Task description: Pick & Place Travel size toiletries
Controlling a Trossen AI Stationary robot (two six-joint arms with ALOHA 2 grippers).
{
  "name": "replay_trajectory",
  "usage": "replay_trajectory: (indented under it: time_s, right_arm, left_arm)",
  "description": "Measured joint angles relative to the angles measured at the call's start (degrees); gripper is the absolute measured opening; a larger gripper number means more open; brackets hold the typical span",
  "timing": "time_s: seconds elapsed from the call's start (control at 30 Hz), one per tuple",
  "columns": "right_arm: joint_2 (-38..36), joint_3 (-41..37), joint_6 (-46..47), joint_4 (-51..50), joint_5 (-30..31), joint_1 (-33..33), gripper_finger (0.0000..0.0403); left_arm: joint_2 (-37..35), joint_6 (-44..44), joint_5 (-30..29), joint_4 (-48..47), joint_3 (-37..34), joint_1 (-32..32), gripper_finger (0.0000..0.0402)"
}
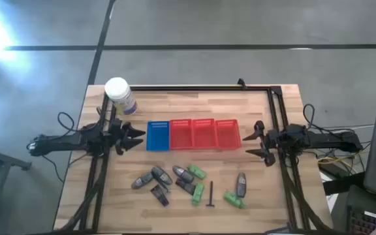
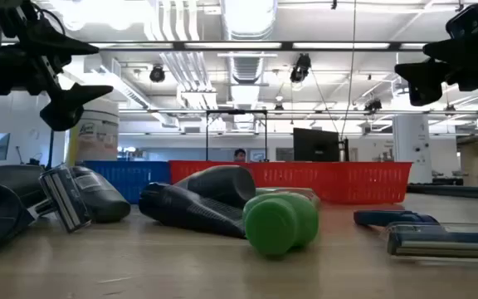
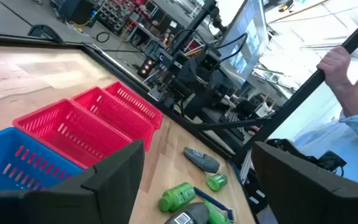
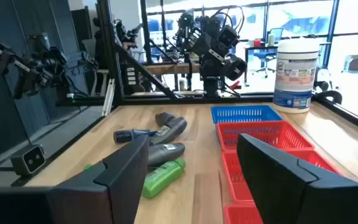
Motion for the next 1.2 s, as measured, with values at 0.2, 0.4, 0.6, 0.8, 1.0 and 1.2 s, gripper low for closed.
replay_trajectory:
  time_s: [0.2, 0.4, 0.6, 0.8, 1.0, 1.2]
  right_arm:
    - [0.02, 0.00, 0.00, 0.00, 0.00, 0.00, 0.0227]
    - [0.02, 0.00, 0.00, 0.00, 0.00, 0.00, 0.0224]
    - [0.00, 0.00, 0.00, 0.00, -0.02, 0.00, 0.0241]
    - [0.02, 0.00, -0.01, 0.00, -0.01, 0.00, 0.0261]
    - [0.02, 0.00, 0.00, 0.00, 0.00, 0.00, 0.0278]
    - [0.02, 0.00, 0.00, 0.00, -0.01, 0.00, 0.0296]
  left_arm:
    - [0.02, 0.00, 0.00, 0.00, 0.00, -0.02, 0.0300]
    - [0.00, 0.00, 0.00, 0.00, 0.00, -0.02, 0.0300]
    - [0.01, 0.00, 0.00, 0.00, 0.00, -0.02, 0.0300]
    - [0.00, 0.00, -0.01, 0.00, 0.00, -0.01, 0.0300]
    - [0.00, 0.00, -0.02, 0.00, 0.00, 0.00, 0.0300]
    - [0.02, 0.00, -0.02, 0.00, 0.00, -0.02, 0.0300]
